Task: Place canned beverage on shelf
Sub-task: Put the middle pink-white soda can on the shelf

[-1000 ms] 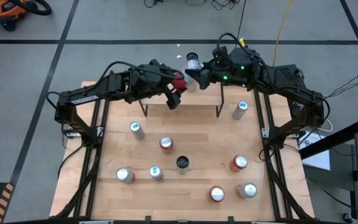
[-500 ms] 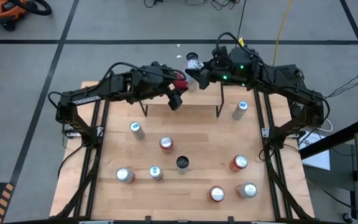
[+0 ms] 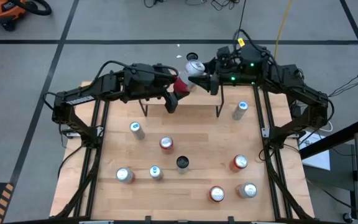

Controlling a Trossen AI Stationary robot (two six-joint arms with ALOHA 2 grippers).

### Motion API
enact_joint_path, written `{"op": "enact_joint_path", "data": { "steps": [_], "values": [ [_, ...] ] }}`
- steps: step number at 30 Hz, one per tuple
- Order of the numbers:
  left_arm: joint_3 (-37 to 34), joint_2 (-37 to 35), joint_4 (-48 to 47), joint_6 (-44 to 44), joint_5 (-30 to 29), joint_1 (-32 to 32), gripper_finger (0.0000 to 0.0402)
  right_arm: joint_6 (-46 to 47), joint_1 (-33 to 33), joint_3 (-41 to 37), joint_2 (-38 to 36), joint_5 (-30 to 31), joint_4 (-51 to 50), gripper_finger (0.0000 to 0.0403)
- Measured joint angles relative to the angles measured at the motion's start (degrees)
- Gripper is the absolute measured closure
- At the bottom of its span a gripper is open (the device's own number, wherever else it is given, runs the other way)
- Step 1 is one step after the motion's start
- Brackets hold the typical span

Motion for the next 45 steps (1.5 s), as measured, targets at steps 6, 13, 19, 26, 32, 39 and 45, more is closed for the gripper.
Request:
{"op": "enact_joint_path", "data": {
  "steps": [6,13,19,26,32,39,45],
  "values": [
    [0.0,-0.8,7.5,-2.8,3.0,0.0,0.0113,-4.7,0.0,0.0,-2.1,-3.1,0.7,0.0019],
    [0.0,-0.6,16.7,-4.5,7.6,0.2,0.0113,-9.0,0.0,0.0,-2.6,-6.3,4.7,0.0019],
    [0.0,-0.1,21.6,-4.7,11.5,0.3,0.0113,-13.1,0.0,0.0,-2.4,-6.4,10.1,0.0019],
    [0.0,0.6,26.3,-4.5,15.1,0.3,0.0113,-13.1,-0.3,0.0,-2.1,-11.5,14.0,0.0023],
    [0.1,1.3,28.2,-4.5,15.7,0.3,0.0113,-11.8,-0.3,0.0,-1.3,-13.3,14.1,0.0025],
    [0.1,1.9,28.7,-3.8,16.3,0.3,0.0113,-11.1,-0.3,0.0,-1.2,-13.2,14.2,0.0026],
    [0.1,1.8,28.4,-2.5,16.3,0.3,0.0113,-10.8,-0.3,0.0,-1.1,-13.1,14.2,0.0026]
  ]
}}
